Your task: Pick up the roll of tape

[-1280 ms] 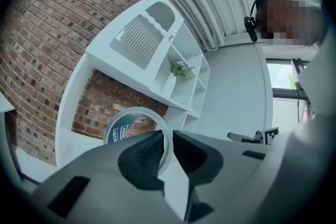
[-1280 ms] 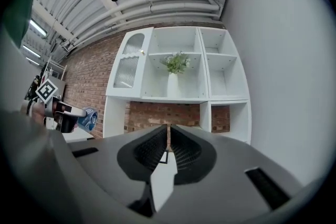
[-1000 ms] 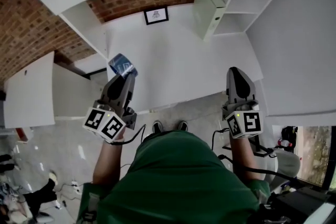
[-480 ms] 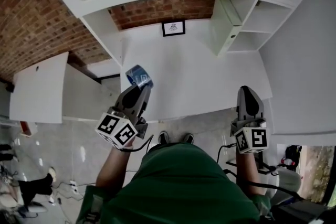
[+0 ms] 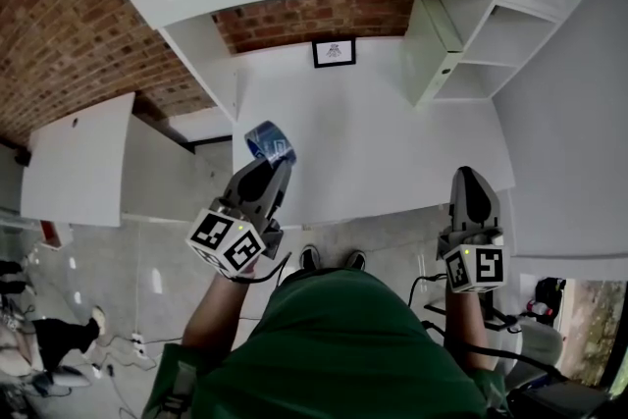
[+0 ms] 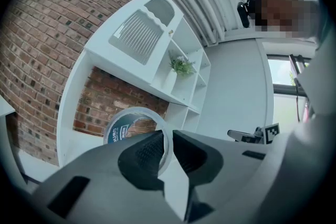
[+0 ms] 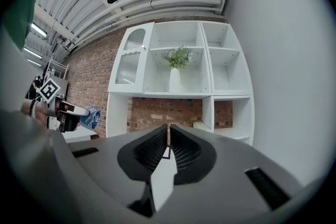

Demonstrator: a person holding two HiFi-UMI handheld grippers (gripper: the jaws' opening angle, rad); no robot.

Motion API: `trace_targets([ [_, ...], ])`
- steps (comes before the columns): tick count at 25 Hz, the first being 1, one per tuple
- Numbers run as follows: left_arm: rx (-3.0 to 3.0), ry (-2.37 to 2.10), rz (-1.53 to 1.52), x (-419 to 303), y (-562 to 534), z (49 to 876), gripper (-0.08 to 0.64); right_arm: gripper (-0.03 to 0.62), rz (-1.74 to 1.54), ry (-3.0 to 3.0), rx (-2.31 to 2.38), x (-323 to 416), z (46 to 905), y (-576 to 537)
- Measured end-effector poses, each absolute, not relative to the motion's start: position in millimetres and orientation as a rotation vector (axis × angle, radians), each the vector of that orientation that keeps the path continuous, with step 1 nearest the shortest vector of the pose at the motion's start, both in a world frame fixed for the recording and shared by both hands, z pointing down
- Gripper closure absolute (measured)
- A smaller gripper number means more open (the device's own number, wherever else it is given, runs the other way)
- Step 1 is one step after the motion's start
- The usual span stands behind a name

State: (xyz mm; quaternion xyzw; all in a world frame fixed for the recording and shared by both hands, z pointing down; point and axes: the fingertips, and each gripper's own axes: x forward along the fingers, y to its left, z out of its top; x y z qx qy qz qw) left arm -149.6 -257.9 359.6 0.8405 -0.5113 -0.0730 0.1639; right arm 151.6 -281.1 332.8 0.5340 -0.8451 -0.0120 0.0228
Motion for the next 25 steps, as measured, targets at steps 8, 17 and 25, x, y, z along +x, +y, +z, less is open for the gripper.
trace_targets([
  [8, 2.395, -1.455, -0.216, -154.7, -259.2, 360.0, 0.492, 0.558, -0.011, -2.622, 1.66, 150.3, 332.4, -280.8],
  [17, 2.396, -1.451, -0.219, -163.1, -259.4, 362.0, 0.492, 0.565, -0.009, -2.618, 1.673, 144.1, 330.9, -279.1],
  [25, 2.398, -1.428, -0.212, -166.5, -261.9, 362.5, 0.492, 0.565, 0.002, -2.603, 1.682, 139.2, 332.1, -276.5],
])
